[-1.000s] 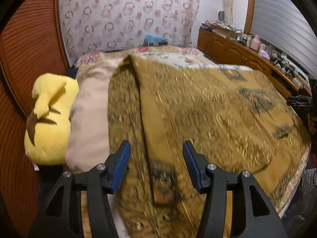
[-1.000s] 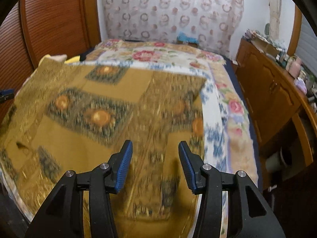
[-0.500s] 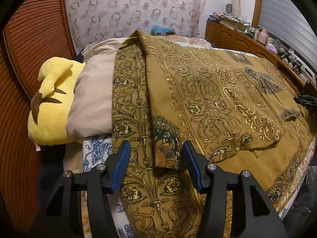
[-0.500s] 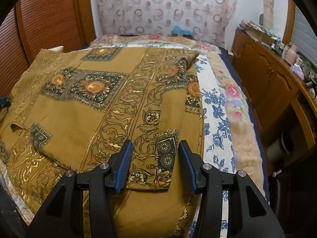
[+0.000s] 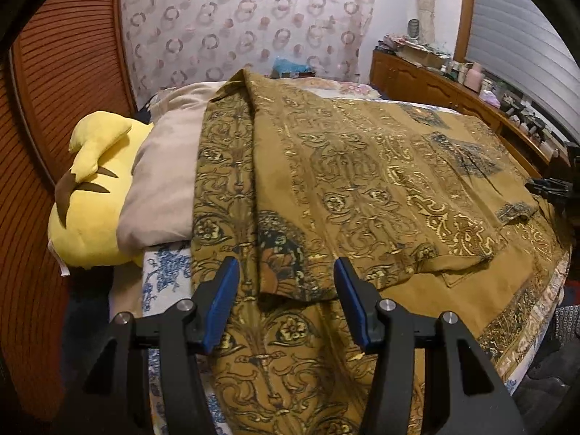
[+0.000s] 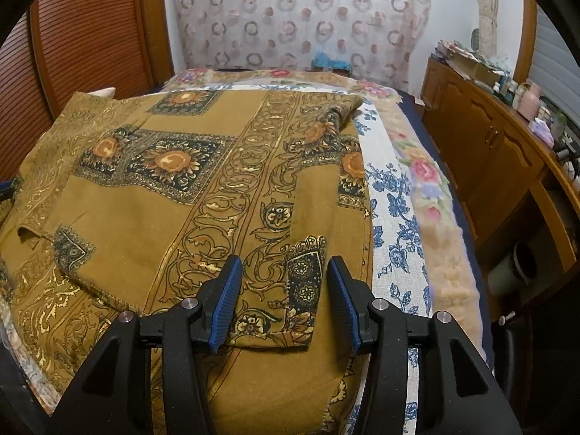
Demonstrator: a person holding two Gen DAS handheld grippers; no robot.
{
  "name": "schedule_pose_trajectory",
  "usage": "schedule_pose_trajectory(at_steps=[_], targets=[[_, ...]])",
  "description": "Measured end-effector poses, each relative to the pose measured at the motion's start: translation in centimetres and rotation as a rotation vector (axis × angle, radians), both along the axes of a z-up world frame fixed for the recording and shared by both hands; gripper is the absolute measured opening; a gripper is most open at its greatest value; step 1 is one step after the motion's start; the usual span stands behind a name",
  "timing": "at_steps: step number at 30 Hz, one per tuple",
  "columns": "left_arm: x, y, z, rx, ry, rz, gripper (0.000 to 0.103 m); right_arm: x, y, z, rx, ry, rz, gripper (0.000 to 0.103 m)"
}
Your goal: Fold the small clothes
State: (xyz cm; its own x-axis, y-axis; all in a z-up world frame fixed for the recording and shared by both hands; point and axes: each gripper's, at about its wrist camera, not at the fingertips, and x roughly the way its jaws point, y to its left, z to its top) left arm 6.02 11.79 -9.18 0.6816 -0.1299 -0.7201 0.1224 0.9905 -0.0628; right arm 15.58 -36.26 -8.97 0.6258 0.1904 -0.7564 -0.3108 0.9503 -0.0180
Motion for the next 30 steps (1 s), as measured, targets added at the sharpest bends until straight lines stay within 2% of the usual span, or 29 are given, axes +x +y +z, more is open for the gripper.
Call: schedule_pose_trajectory(at_steps=[5,11,14,18,20,21,22,26,30], targets=[[0.4,0.0,-0.1,-0.016,0.008,0.001,0.039,0.0,0.1,0.0,0.0,0.0,0.0,0.05],[1.1,0.2,-0.9,-0.005,0.037,0.046,0.039,0.0,0.1,0.0,-0.003,-0.001,0.001,0.05],[1.1,0.2,-1.1,-0.006,0.039,0.039,0.039,0.0,0.1,0.0,-0.001,-0.001,0.0,0.05],[0.9,-0.2,-1.0,-0.015,0.033,0.013,0.018,0.0,0.1,0.0,-0.004,-0.003,-0.001,0.05],[0.8,-0.4,-0.9,-0.01,0.029,0.018,0.011,0.0,0.1,0.1,-0.01,-0.001,0.003,0.05],[0.9,-0.3,-0.8,-0.006,0.029,0.024,0.006,0.0,0.1,0.1,-0.012,0.003,0.011,0.048],[0.8,-0.4,-0.7,-0.004,0.027,0.03,0.005,0.1,0.1,0.2,-0.001,0.013,0.028,0.044],[0.5,-0.4,0.2,-0.024,-0.002,0.033,0.003,0.1,0.5,0.7,0.004,0.027,0.075,0.009],[0.0,-0.2,1.4,-0.059,-0.046,0.033,0.002,-0.5,0.5,2.0,0.029,-0.008,0.099,0.004]])
